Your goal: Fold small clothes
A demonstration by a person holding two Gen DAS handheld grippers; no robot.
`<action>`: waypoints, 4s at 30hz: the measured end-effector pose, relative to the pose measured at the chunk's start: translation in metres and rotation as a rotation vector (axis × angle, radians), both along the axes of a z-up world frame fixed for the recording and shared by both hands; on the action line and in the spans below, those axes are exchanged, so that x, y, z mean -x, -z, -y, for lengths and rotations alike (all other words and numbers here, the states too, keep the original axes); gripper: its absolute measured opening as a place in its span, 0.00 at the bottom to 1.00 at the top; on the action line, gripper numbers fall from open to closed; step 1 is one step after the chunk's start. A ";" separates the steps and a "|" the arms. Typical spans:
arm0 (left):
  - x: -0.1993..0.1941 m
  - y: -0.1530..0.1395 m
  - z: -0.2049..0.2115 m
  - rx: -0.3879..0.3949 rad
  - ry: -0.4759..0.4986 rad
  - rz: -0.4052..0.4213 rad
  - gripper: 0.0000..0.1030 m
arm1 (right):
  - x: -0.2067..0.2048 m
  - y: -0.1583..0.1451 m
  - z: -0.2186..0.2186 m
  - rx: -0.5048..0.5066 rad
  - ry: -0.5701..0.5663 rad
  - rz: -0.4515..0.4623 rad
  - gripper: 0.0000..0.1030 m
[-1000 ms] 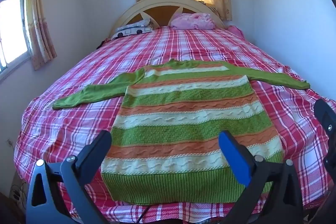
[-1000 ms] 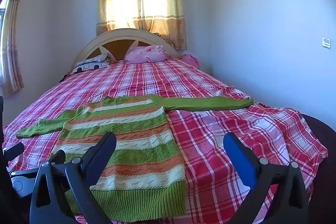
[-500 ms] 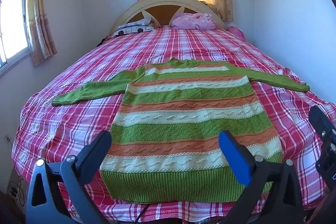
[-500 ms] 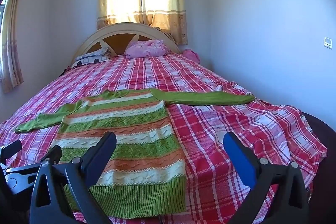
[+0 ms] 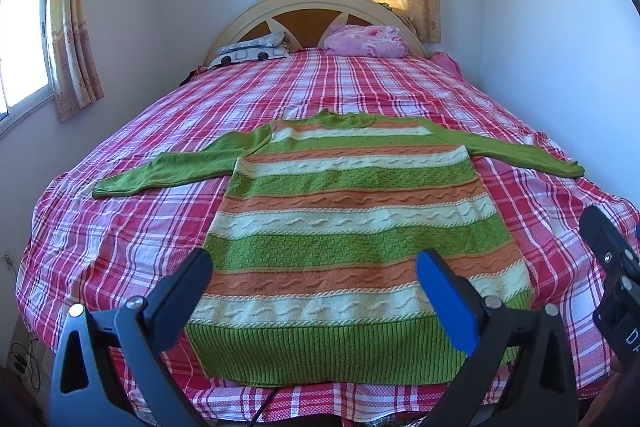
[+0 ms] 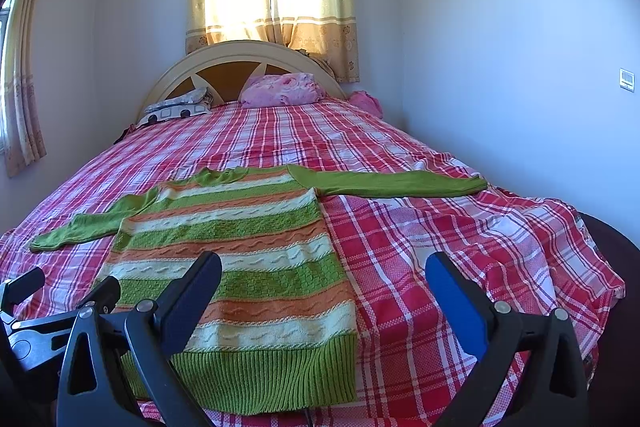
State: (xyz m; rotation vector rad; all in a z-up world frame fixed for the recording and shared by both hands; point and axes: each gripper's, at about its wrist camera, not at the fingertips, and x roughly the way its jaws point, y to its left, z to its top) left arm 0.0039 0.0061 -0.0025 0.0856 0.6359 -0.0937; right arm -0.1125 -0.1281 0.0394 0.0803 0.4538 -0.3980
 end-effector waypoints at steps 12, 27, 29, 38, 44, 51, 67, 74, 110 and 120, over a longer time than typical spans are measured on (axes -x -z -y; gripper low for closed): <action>0.004 -0.001 0.000 0.018 -0.002 0.003 1.00 | 0.000 -0.001 -0.001 -0.018 -0.011 -0.002 0.99; 0.004 -0.004 0.001 0.028 -0.006 -0.007 1.00 | 0.001 -0.003 0.002 -0.014 -0.021 0.005 0.99; 0.004 -0.006 0.003 0.029 -0.007 -0.006 1.00 | 0.001 -0.003 0.001 -0.013 -0.022 0.005 0.99; 0.002 0.003 -0.002 0.032 -0.016 -0.014 1.00 | 0.002 -0.003 0.000 -0.012 -0.027 0.006 0.99; 0.006 0.004 0.001 0.030 -0.018 -0.015 1.00 | 0.001 -0.003 -0.001 -0.013 -0.031 0.003 0.99; 0.004 0.005 -0.007 0.038 -0.021 -0.014 1.00 | -0.003 0.002 0.001 -0.034 -0.041 -0.010 0.99; -0.026 0.015 -0.014 0.032 0.004 -0.004 1.00 | -0.024 0.014 0.019 -0.086 -0.120 -0.037 0.56; -0.090 0.017 -0.026 -0.016 0.002 0.065 1.00 | -0.078 0.031 0.112 -0.256 0.031 -0.160 0.36; -0.242 0.113 -0.062 0.155 -0.123 -0.201 1.00 | -0.242 0.055 0.418 -0.272 0.457 -0.309 0.04; -0.237 0.112 -0.074 0.257 -0.103 -0.164 1.00 | -0.299 -0.036 0.212 -0.053 0.037 -0.221 0.04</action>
